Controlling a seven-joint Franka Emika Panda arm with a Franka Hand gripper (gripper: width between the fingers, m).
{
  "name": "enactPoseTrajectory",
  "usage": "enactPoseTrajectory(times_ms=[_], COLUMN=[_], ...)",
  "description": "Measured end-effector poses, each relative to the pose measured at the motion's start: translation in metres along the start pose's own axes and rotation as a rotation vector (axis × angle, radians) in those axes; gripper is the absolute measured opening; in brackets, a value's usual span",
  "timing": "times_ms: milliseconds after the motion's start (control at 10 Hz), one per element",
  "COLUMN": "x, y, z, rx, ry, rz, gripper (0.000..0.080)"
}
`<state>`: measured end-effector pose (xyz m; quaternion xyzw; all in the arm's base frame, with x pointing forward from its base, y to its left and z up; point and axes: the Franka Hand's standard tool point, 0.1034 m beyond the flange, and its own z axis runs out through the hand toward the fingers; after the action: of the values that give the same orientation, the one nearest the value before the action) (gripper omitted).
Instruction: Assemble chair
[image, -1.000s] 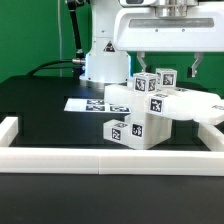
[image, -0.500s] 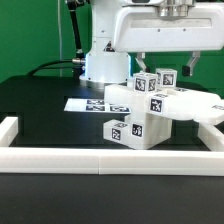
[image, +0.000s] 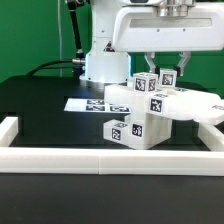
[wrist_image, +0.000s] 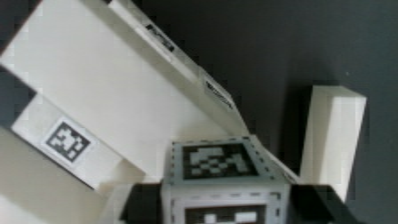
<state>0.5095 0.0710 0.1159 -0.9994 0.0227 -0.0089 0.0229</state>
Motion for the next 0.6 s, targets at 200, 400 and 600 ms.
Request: enactPoseTrajectory(times_ms=[200, 400, 600], x=[0.0, 0.0, -0.0001], y=[-0.0001, -0.0001, -0.0002], z=[0.0, 0.0001, 0.0003], rx=[0.0, 0.0, 0.001], ry=[0.0, 0.0, 0.0], rz=[0.135, 0.245, 0.401], gripper=[0.0287, 0.0287, 0.0288])
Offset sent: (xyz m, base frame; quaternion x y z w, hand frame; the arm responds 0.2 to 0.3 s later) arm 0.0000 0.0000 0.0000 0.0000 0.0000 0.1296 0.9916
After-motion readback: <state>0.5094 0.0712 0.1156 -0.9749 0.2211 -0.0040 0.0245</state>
